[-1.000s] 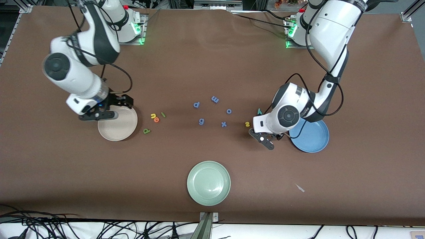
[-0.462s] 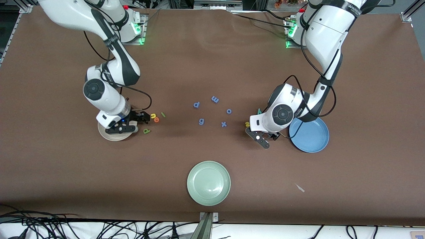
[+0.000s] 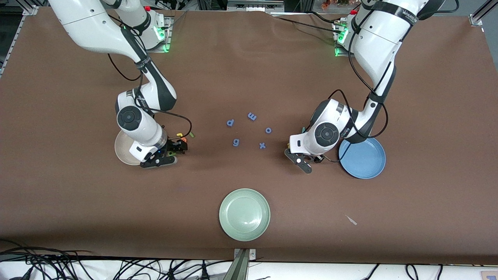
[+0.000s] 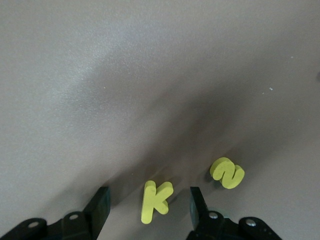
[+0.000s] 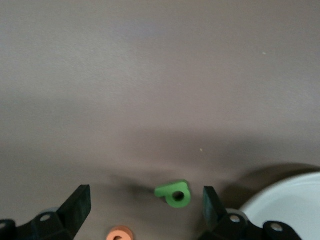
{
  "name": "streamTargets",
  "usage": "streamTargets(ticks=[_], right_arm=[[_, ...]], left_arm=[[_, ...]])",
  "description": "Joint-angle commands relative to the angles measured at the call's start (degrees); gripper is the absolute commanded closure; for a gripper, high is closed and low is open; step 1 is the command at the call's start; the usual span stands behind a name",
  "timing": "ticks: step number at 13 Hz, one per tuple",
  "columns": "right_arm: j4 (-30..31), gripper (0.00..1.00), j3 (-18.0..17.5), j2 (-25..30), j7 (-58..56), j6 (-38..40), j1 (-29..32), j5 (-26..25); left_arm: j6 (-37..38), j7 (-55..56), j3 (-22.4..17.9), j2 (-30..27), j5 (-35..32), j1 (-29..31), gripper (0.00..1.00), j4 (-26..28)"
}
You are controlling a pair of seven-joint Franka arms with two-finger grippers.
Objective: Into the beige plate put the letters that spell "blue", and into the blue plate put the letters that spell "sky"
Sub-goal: 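Grasp the yellow k with the left gripper while the right gripper lowers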
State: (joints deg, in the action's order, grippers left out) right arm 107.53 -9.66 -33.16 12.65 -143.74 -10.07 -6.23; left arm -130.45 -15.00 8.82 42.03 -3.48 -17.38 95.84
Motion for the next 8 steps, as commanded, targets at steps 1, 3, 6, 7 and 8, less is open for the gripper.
streamTargets(ticks=[1,3,6,7,8], right_arm=[[-1.89,0.01,-0.01,-2.09,1.5,0.3,-0.21,-0.98],[-1.36,0.02,-0.01,-2.0,1.59,0.48,-0.21,-0.54],[0.23,0.04,0.34,-1.65,1.68,0.66,-0.13,-0.54],[0.31,0.04,0.43,-1.65,1.68,0.48,-0.13,-0.54],[0.4,0.05,0.43,-1.73,1.68,0.22,-0.13,-0.54]], left_arm=[[-0.68,0.14,-0.29,0.15,-3.97,-0.64,0.65,0.23],[-0.42,0.23,-0.29,-0.11,-4.78,-0.64,0.85,0.23],[0.63,0.15,-0.29,-0.81,-4.78,-0.29,0.92,0.14],[1.77,-0.38,-0.46,-1.68,-4.78,0.06,0.92,-0.04],[3.61,-0.47,-0.47,-3.17,-4.87,0.5,0.92,-0.21]])
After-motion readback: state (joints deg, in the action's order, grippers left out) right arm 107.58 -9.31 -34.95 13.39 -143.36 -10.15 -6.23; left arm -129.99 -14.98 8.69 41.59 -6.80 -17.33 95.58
